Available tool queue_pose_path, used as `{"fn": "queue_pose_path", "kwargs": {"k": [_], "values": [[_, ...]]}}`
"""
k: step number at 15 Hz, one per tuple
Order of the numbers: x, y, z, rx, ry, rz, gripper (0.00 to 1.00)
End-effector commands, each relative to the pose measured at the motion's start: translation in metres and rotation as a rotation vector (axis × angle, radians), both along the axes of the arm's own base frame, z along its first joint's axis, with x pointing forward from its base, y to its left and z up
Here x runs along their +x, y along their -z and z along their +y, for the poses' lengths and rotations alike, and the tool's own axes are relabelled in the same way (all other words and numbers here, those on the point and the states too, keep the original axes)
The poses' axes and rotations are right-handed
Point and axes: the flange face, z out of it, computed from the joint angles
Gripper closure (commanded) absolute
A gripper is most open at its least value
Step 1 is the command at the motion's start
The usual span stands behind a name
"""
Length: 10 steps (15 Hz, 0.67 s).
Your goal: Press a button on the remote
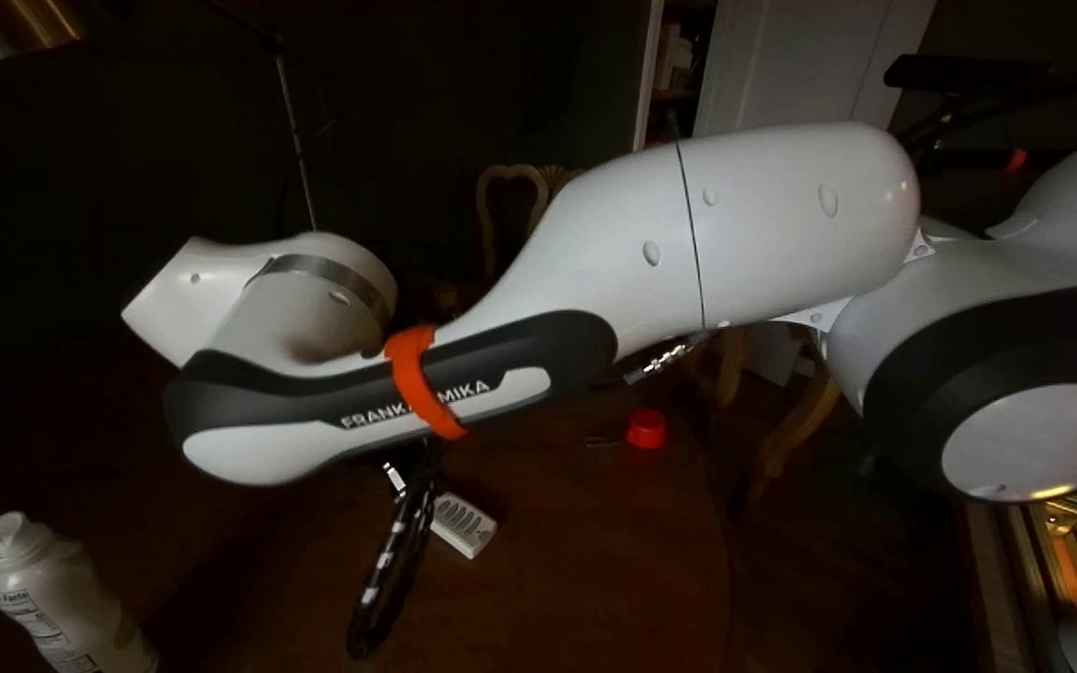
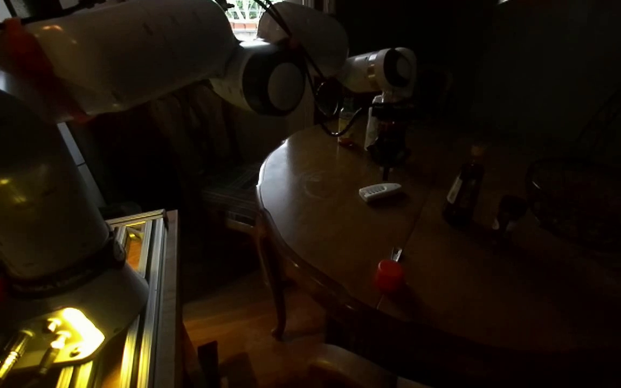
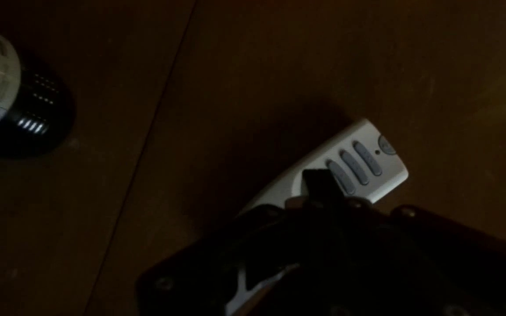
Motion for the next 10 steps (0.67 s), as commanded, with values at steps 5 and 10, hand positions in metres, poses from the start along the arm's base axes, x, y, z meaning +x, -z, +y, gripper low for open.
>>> {"fn": "queue_pose_path", "kwargs": {"k": [5,10], "values": [[0.027,-0.101,-0.015,0.354,0.011,-0.060,0.60],[0.029,-0.131,-0.012,0.467,0.051,-0.081,0.22]]}}
